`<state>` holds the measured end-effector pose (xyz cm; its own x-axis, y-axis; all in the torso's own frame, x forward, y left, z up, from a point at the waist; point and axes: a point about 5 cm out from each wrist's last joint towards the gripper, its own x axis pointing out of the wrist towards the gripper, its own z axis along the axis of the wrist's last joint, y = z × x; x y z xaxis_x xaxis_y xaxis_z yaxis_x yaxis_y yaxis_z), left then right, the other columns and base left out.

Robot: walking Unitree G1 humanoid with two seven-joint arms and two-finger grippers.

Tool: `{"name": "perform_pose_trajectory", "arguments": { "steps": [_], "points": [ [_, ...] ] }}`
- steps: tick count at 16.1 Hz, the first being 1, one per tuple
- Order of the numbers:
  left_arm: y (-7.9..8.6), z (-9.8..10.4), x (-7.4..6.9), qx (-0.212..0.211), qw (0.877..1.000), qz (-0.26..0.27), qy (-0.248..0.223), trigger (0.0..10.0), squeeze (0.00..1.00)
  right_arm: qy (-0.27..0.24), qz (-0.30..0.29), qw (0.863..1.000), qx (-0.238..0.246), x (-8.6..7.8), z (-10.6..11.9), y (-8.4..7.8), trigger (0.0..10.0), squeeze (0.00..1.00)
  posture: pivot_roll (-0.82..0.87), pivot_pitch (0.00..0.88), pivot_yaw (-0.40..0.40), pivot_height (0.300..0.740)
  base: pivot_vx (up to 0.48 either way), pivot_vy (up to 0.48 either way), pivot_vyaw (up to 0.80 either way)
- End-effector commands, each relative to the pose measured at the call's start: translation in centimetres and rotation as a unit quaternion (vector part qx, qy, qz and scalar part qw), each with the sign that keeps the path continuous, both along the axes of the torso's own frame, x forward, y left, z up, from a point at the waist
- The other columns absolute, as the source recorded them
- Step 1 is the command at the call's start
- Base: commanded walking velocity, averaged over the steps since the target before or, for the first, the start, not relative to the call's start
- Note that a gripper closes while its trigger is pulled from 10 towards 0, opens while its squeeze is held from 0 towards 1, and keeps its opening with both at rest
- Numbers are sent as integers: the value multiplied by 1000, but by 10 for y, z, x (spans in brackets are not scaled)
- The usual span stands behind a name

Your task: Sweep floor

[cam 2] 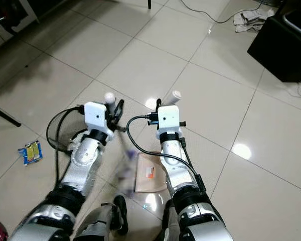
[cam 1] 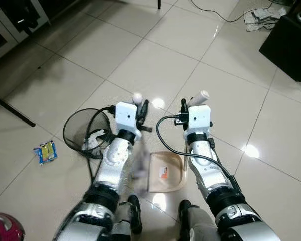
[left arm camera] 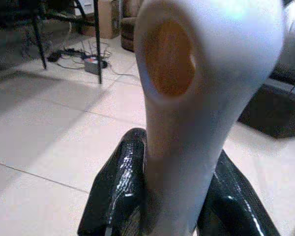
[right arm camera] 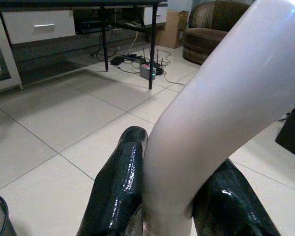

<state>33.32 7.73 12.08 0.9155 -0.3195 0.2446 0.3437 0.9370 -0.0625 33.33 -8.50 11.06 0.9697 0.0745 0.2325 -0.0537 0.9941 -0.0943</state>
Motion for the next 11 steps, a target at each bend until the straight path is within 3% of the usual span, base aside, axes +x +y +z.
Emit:
{"name": "perform_pose_trajectory", "arguments": {
  "steps": [1, 4, 5, 6, 8, 11],
  "points": [
    [-7, -5, -4, -53, 998, -28, 32, 10000, 0, 8, -6, 1000, 10, 0, -4, -2, 10000, 0, 6, 330, 40, 740, 0, 0, 0],
    [-7, 0, -4, -71, 996, -50, 29, 10000, 0, 11, -11, 1000, 9, 0, -5, -7, 10000, 0, 9, 327, 40, 740, 0, 0, 0],
    [-4, 7, -3, -51, 997, -60, 6, 10000, 0, 12, -14, 1000, 7, 0, -6, -9, 10000, 0, 8, 327, 41, 740, 0, 0, 0],
    [5, 19, -2, -3, 997, -59, -38, 10000, 0, 9, -17, 1000, 4, -1, -7, -12, 10000, 0, 8, 327, 41, 740, 0, 0, 0],
    [19, 33, 0, 35, 995, -39, -79, 10000, 0, 0, -16, 1000, -1, -3, -6, -16, 10000, 0, 11, 324, 36, 740, 0, 0, 0],
    [50, 41, 4, 86, 991, 13, -102, 10000, 0, -18, -7, 1000, -14, -6, -3, -23, 10000, 0, 5, 319, 35, 740, 0, 0, 0]
  ]
}}
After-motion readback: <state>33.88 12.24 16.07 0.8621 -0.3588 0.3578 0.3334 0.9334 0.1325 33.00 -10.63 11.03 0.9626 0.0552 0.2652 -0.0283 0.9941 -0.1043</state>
